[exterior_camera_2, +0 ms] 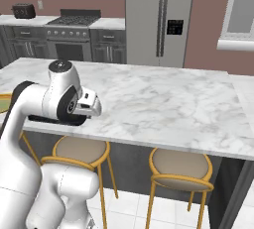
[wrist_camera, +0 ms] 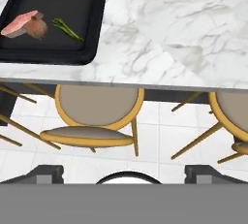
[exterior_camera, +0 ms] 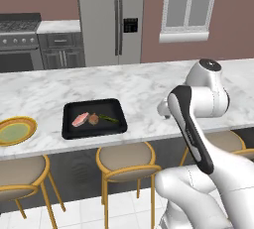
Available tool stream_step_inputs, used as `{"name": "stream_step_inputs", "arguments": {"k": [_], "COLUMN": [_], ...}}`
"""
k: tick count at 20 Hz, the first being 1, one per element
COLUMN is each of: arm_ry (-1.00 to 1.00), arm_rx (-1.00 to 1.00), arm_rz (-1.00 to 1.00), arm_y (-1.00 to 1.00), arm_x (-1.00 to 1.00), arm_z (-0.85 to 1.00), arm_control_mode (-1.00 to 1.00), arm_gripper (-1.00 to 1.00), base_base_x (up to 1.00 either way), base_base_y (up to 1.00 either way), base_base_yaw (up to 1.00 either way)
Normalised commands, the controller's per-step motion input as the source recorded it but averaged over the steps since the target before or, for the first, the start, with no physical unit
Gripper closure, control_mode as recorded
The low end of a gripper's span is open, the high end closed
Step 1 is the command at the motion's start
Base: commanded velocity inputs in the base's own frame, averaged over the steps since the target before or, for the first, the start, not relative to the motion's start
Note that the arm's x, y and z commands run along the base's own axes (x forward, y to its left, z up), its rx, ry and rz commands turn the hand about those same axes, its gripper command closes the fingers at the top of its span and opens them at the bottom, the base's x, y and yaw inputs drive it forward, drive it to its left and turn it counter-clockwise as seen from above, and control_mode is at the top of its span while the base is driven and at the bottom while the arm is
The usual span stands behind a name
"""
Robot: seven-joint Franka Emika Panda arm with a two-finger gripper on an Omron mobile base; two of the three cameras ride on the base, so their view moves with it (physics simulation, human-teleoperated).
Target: Create a steak meal by picking up the steak and asparagus from the tray and placing them on the plate. Leave the onion on the tray.
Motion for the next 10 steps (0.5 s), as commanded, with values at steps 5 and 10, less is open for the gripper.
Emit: {"name": "stream_step_inputs", "arguments": {"k": [5, 10], "arm_ry": [0.0, 0.0], "arm_rx": [-0.05, -0.06], "arm_rz": [0.01, 0.01], "arm_y": [0.07, 0.15], "arm_x": [-0.48, -0.48], "arm_z": [0.0, 0.0], "arm_control_mode": [-1.0, -1.0], "arm_gripper": [-1.0, -1.0], "base_base_x": [0.0, 0.0], "base_base_y": [0.0, 0.0], "base_base_yaw": [0.0, 0.0]}}
